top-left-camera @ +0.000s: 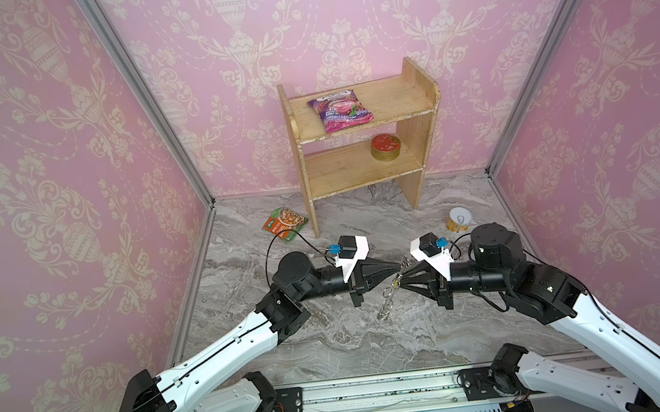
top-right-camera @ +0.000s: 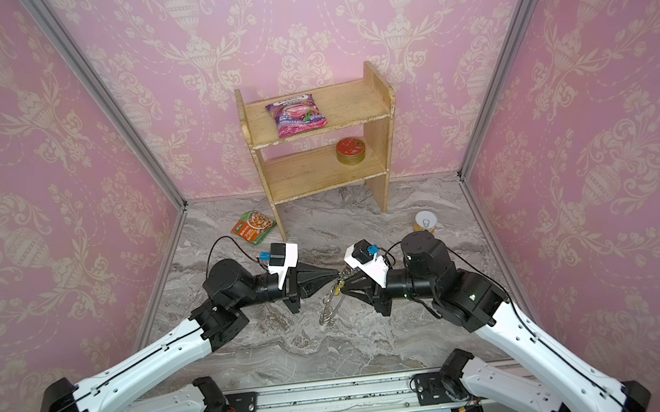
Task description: Put the keys on the keyring
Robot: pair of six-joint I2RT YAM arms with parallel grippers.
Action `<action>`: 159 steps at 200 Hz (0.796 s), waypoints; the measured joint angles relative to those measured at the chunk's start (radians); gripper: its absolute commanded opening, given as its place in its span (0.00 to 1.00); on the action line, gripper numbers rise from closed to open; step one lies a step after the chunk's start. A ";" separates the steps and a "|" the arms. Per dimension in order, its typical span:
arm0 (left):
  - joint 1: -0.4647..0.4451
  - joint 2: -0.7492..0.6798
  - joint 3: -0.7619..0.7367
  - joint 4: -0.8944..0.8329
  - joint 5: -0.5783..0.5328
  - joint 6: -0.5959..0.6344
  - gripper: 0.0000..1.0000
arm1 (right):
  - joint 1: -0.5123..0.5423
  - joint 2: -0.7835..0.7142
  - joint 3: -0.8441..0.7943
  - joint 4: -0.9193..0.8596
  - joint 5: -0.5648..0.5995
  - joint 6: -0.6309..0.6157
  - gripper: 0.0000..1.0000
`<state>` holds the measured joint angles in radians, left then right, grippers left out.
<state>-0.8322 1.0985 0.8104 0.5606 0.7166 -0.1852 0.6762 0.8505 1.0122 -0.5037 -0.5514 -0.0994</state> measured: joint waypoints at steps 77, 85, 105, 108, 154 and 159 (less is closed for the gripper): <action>0.000 0.000 -0.002 0.007 -0.001 -0.008 0.00 | 0.000 0.004 0.000 0.002 -0.011 0.014 0.13; 0.000 0.000 -0.002 0.007 -0.001 -0.008 0.00 | 0.000 0.004 0.000 0.003 -0.011 0.015 0.10; 0.000 0.000 -0.002 0.007 -0.001 -0.008 0.00 | 0.000 0.003 0.000 0.008 -0.011 0.022 0.02; 0.000 0.000 -0.002 0.008 -0.002 -0.008 0.00 | 0.000 0.003 0.000 0.010 -0.011 0.023 0.01; 0.000 0.000 -0.042 0.066 -0.047 -0.016 0.00 | 0.000 -0.024 -0.035 0.047 -0.028 0.048 0.00; 0.000 0.000 -0.050 0.080 -0.052 -0.020 0.00 | 0.000 -0.027 -0.042 0.057 -0.029 0.052 0.00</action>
<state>-0.8322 1.0985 0.7609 0.6407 0.6643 -0.2054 0.6765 0.8230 0.9699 -0.4469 -0.5808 -0.0471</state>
